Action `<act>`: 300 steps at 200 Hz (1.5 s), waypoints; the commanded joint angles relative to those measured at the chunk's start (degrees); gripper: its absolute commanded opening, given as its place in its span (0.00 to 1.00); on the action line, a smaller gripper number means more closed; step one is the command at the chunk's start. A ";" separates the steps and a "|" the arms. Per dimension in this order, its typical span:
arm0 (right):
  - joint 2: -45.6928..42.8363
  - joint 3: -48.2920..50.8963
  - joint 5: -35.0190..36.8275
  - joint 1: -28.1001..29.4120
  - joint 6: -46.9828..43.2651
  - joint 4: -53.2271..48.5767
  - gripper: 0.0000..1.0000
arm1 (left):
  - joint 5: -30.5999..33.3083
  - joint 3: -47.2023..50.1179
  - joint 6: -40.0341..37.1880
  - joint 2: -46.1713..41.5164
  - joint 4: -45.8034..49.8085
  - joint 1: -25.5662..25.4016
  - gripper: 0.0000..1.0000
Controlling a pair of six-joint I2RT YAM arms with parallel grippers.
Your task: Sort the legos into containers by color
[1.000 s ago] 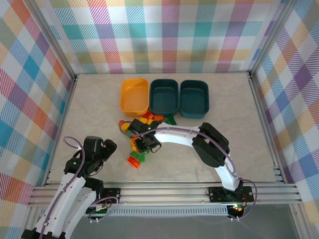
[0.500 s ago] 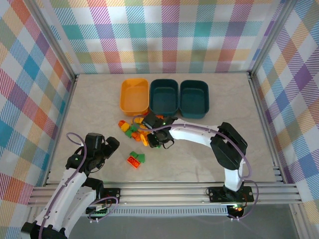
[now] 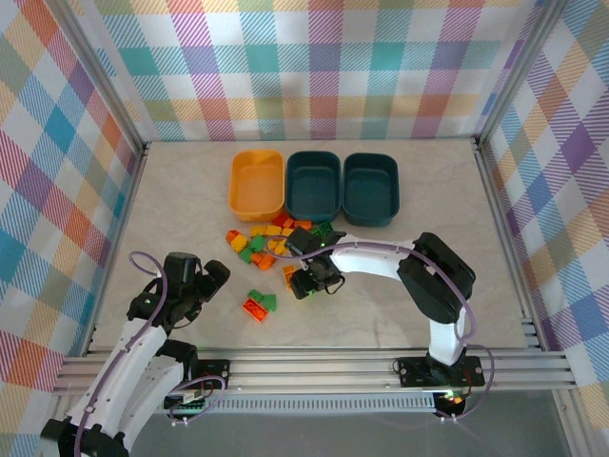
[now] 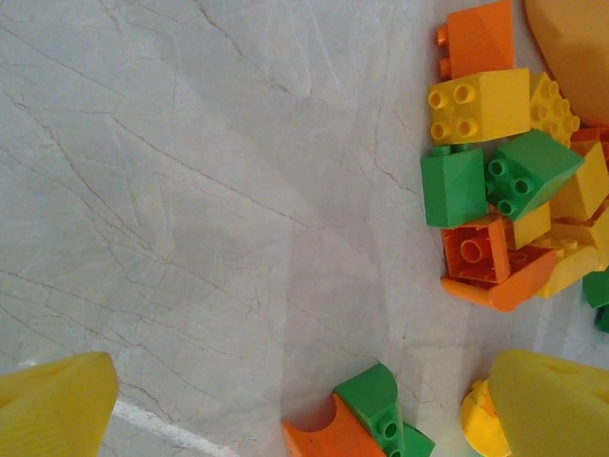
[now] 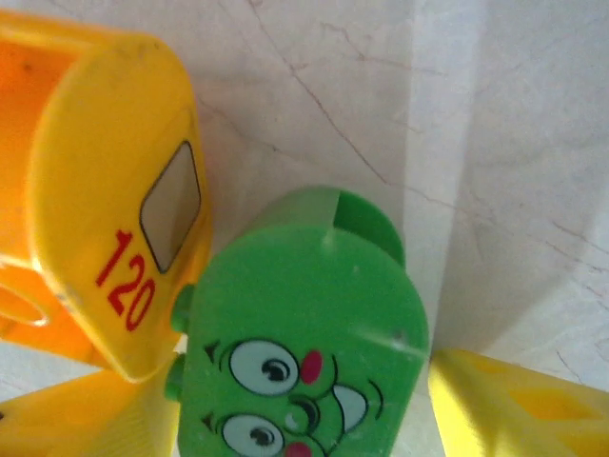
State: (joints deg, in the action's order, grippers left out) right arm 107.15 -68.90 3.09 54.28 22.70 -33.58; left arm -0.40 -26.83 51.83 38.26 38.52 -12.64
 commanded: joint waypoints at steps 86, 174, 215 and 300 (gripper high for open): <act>0.65 -1.82 2.45 -1.17 -4.81 -0.15 0.54 | -1.88 -1.01 0.47 2.26 -2.60 -0.01 1.00; -3.31 -0.30 5.03 -2.14 -5.17 -1.46 0.35 | -2.70 -2.91 -0.16 3.11 -2.66 -0.01 1.00; -10.34 2.44 7.15 -4.36 -2.59 -3.02 0.33 | -5.78 -4.36 -1.95 5.10 -4.23 -0.01 1.00; -15.49 -3.22 5.93 -21.37 -2.62 -2.06 0.32 | -16.65 -3.48 -5.77 8.67 -10.27 -0.81 1.00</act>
State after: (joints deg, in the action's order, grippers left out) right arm 93.21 -68.03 9.63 38.94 19.22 -36.62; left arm -11.92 -30.00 48.31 45.69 31.16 -12.67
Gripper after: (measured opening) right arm 0.387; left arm 0.999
